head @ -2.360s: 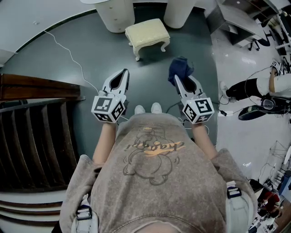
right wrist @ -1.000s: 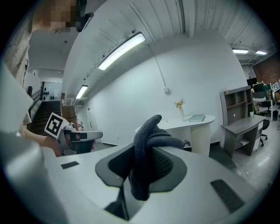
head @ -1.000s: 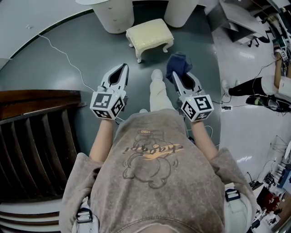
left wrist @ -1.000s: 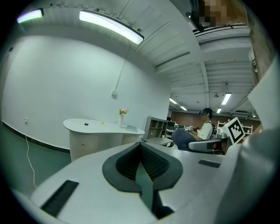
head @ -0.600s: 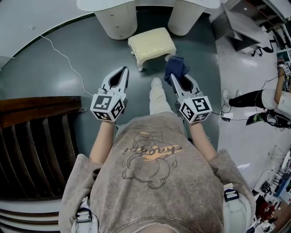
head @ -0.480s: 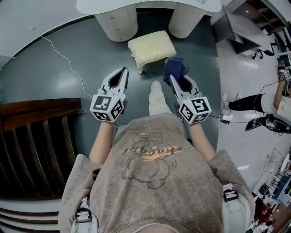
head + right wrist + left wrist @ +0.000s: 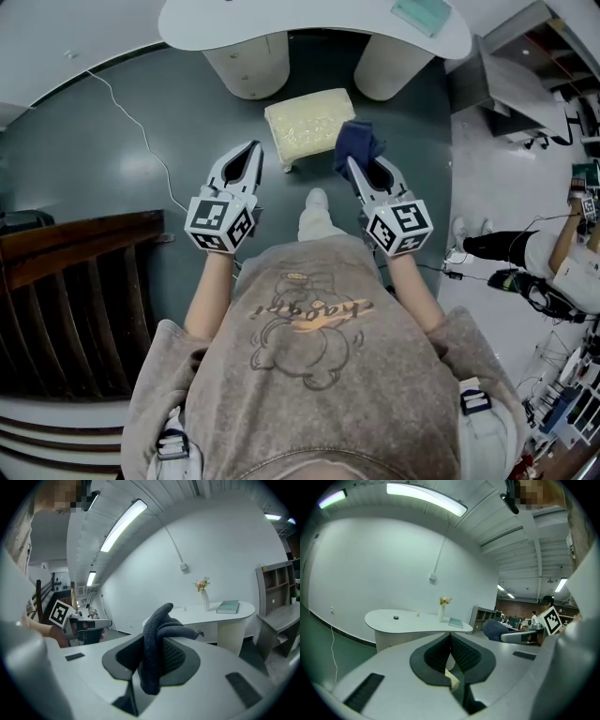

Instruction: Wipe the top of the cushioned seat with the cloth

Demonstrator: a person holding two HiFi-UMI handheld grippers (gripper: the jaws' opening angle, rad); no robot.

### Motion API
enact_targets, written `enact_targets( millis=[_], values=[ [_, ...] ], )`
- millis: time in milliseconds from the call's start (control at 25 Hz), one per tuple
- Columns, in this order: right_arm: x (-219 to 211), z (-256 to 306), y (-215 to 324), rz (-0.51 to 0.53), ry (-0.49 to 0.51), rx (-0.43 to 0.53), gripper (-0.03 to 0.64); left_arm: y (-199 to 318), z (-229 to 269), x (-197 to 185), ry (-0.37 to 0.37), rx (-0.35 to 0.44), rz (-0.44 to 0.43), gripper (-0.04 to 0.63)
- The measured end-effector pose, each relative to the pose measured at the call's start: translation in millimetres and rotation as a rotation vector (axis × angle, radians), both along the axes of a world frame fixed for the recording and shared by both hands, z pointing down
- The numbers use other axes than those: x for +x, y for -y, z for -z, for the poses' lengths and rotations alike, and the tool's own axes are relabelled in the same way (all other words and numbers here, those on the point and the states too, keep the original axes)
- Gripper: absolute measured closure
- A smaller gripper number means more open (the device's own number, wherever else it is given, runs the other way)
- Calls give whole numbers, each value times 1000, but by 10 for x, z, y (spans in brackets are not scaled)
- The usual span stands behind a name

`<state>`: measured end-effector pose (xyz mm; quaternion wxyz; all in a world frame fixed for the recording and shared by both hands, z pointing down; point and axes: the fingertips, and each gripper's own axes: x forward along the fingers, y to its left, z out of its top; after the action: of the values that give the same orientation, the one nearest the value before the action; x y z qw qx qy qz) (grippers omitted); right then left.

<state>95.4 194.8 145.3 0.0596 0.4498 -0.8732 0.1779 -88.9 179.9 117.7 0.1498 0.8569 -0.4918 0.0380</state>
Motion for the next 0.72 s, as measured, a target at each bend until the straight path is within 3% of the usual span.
enact_targets(
  millis=[400, 720],
  values=[
    [43, -120, 1028, 147, -23, -9, 518, 778, -119, 35, 4, 0, 131, 578],
    [-122, -244, 1286, 216, -22, -32, 518, 978, -217, -69, 11, -13, 158, 578]
  ],
)
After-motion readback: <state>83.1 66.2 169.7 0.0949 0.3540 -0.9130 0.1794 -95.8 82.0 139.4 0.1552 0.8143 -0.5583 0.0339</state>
